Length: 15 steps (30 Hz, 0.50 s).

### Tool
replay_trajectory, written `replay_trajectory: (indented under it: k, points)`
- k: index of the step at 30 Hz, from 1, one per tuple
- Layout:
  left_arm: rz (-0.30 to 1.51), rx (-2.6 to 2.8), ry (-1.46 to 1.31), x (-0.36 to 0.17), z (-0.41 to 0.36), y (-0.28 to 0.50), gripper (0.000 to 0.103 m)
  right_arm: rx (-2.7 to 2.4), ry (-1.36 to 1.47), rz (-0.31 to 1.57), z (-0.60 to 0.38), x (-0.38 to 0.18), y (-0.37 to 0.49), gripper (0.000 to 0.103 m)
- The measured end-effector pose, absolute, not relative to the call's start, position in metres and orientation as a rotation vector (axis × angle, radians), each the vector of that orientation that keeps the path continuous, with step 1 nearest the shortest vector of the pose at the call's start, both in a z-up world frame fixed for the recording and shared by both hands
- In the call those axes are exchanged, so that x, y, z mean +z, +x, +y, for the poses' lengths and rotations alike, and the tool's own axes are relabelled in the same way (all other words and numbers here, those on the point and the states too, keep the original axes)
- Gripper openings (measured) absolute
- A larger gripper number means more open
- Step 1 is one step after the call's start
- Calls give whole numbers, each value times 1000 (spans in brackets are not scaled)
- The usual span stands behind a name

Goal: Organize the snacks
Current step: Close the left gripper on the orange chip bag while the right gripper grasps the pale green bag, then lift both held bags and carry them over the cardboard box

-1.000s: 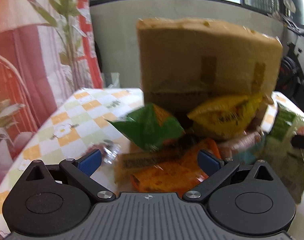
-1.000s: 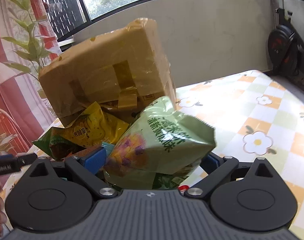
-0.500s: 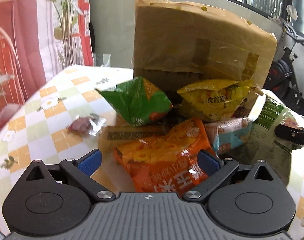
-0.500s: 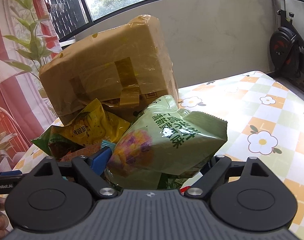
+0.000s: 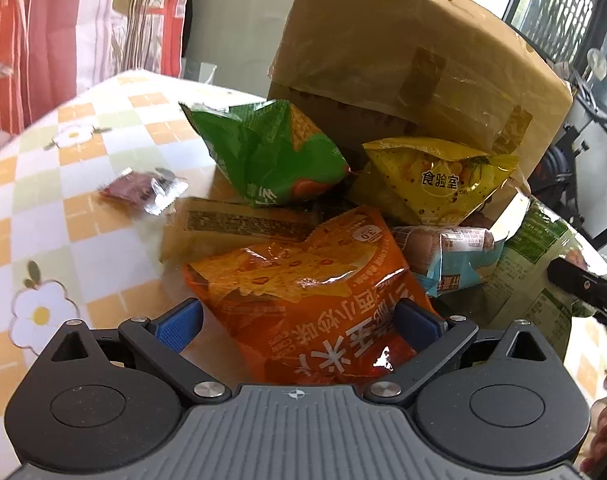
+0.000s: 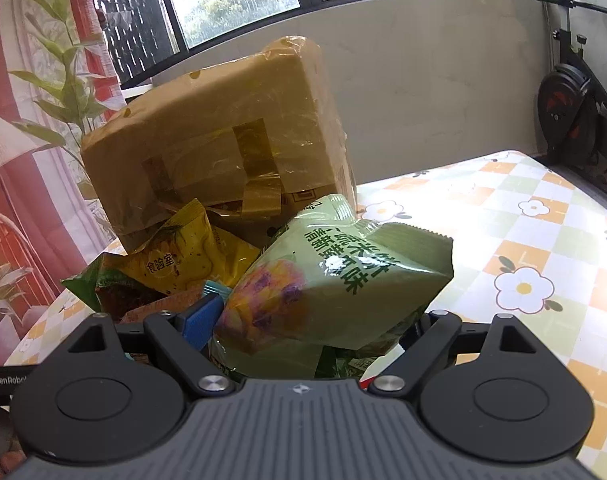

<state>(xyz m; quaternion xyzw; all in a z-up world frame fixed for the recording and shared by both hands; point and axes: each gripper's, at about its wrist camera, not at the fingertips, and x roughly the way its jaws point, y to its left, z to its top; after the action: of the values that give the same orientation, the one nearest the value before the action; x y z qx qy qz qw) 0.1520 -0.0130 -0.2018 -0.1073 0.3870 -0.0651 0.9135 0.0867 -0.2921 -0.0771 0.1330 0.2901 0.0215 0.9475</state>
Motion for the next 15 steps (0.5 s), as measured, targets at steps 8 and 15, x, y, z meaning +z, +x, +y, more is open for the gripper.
replay_trajectory:
  k: [8,15]
  points:
    - [830,-205,-294,-206,-7,153,82,44,276,590,-293,-76,86,87]
    - [756,-186,-150,-176,-10,135,67,51,243,581,-288,-66,81,78]
